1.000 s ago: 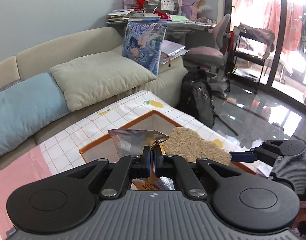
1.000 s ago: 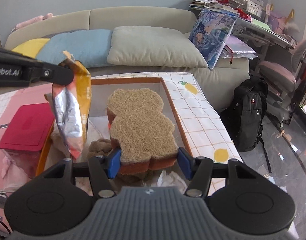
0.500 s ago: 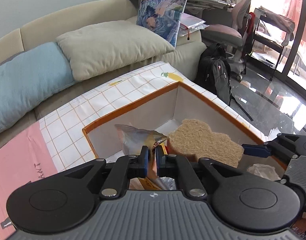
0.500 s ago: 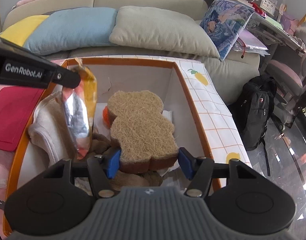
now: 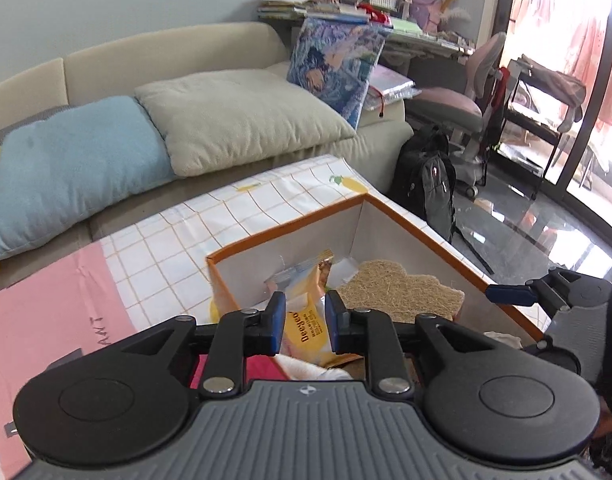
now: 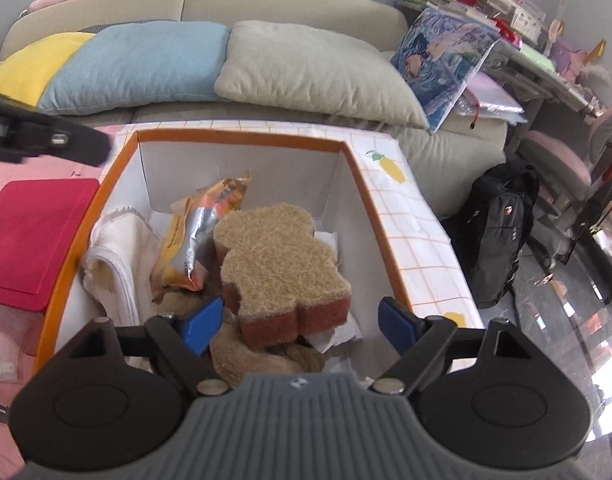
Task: Organize soft objects
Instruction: 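Move both tools back toward the pink cloth on the runner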
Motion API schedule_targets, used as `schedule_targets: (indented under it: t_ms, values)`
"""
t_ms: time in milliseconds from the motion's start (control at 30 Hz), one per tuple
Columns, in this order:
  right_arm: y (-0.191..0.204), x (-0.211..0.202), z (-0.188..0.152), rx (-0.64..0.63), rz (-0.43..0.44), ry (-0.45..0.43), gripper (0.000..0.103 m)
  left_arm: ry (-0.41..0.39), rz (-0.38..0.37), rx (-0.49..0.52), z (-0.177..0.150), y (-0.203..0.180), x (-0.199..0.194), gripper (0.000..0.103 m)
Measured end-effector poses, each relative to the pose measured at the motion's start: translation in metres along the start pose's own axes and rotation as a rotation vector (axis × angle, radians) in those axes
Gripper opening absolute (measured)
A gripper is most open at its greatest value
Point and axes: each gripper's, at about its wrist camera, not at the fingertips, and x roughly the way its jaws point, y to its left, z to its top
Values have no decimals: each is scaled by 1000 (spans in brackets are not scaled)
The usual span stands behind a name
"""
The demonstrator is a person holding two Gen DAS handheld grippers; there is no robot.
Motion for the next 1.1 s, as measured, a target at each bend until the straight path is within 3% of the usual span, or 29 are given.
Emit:
schedule_targets:
  t_ms: [133, 200, 333, 567, 800, 1100]
  values:
    - [6, -22, 0, 16, 2, -44, 88, -50, 28, -22, -12, 8, -34, 33]
    - [9, -36, 1, 42, 37, -76, 90, -67, 47, -12, -21, 11, -51, 35]
    - [23, -63, 0, 109, 115, -135, 91, -112, 96, -33, -44, 17, -84, 49]
    - [71, -96, -16, 140, 252, -174, 92, -64, 220, -157, -98, 51, -116, 49]
    - [137, -101, -33, -29, 382, -93, 91, 28, 294, -347, -141, 91, -128, 49]
    - [211, -78, -45, -224, 434, 59, 90, -1, 287, -465, -171, 117, -145, 49]
